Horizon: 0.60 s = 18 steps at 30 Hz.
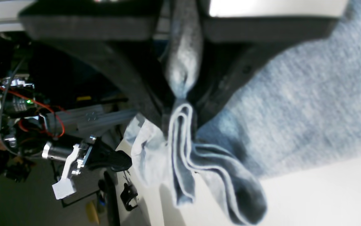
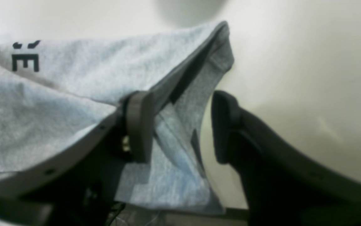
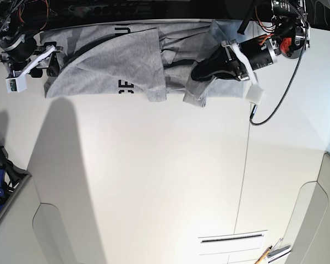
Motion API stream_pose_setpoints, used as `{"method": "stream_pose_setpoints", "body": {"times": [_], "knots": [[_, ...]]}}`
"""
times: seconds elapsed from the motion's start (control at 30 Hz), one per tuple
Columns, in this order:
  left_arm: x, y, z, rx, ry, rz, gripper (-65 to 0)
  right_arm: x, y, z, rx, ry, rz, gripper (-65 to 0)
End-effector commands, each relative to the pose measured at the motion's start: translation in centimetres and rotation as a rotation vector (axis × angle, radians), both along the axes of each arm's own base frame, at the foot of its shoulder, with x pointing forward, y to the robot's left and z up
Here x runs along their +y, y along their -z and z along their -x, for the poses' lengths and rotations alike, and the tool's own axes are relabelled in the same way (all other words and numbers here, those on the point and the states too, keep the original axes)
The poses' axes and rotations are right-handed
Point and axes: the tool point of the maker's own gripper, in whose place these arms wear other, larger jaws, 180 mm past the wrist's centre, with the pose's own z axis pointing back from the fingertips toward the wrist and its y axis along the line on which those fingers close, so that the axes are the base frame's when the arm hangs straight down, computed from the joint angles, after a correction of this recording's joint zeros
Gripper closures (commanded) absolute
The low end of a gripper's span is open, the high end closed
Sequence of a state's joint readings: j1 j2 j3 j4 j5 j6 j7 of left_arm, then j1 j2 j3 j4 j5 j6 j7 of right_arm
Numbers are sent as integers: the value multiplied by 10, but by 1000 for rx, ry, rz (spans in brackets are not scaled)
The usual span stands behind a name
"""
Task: Fold the T-shirt properly
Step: 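Fold the hem end with the left gripper toward the collar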
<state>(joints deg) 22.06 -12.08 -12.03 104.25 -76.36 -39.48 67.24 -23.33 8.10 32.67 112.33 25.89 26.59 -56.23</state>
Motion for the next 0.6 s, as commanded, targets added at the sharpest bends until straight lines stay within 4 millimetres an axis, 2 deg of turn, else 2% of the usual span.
{"method": "stream_pose_setpoints", "body": {"times": [0.0,0.57], "knots": [[-2,-12,-4,-42,-3,30,0,-2,-8,-5,-36,-7,7,-295],[-6,-9,-4,-41,6,16,0,-2,-8,-5,-35,-7,7,-295]]}}
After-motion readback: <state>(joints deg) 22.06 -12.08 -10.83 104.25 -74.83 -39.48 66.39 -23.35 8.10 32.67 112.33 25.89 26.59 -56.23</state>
